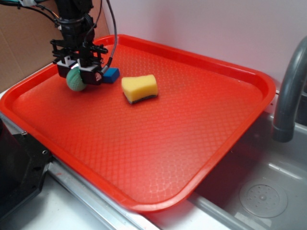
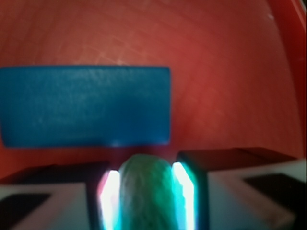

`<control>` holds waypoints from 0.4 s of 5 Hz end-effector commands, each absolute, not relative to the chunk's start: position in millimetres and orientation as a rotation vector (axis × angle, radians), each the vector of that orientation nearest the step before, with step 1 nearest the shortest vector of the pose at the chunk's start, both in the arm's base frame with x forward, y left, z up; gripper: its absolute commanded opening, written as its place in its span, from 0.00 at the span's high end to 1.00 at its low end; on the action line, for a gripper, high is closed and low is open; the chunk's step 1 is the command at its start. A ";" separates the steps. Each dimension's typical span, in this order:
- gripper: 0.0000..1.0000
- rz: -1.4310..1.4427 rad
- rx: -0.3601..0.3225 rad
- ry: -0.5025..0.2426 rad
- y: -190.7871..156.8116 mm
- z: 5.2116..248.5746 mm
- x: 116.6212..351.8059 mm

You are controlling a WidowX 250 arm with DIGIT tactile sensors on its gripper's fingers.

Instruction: Grab the green ball.

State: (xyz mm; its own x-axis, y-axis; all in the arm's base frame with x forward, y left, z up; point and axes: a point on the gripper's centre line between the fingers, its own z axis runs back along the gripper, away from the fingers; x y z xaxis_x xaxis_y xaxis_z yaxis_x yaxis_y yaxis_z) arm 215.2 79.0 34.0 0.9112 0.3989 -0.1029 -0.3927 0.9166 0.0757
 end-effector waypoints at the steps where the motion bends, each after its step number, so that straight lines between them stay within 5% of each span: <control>1: 1.00 0.362 0.055 -0.016 58.1 115.0 223.4; 2: 1.00 0.314 0.035 -0.059 26.6 157.5 211.0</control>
State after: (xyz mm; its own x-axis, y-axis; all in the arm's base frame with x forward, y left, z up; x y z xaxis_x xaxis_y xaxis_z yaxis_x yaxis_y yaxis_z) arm 208.6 22.9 148.4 0.9505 0.3105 0.0151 -0.3108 0.9500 0.0302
